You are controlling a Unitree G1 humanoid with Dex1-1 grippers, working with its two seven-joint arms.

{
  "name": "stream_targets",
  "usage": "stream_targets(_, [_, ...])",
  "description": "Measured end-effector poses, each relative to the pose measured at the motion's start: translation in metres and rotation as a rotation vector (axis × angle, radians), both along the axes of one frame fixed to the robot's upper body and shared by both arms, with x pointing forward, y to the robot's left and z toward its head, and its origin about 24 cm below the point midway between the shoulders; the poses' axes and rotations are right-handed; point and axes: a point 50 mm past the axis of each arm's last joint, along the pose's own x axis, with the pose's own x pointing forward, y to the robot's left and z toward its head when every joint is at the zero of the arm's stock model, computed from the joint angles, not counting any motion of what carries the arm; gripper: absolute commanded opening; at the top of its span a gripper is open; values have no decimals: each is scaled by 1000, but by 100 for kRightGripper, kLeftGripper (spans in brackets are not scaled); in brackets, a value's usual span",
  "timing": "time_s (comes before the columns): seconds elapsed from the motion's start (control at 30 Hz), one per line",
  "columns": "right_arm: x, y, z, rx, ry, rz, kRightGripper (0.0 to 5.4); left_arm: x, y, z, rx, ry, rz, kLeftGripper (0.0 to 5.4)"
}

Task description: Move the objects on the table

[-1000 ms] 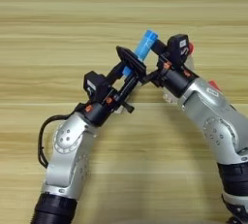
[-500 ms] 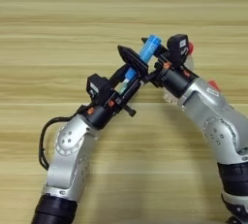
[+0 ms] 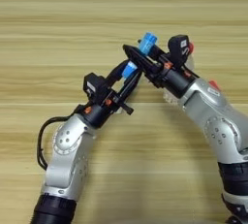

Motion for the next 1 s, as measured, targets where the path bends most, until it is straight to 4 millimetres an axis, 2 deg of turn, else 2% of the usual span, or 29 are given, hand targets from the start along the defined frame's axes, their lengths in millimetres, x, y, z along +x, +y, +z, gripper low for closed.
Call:
stream_targets(0.23, [0, 2, 2, 13, -4, 10, 180, 1, 1, -3, 2, 13, 4, 135])
stream_targets(0.5, [-1, 4, 2, 16, -4, 24, 146, 2, 1, -3, 9, 12, 14, 135])
stream_targets(0.53, [-2, 5, 2, 17, -3, 27, 145, 2, 1, -3, 12, 11, 15, 164])
stream_targets(1.0, [1, -1, 4, 3, -35, -21, 140, 5, 4, 1, 15, -8, 56, 300])
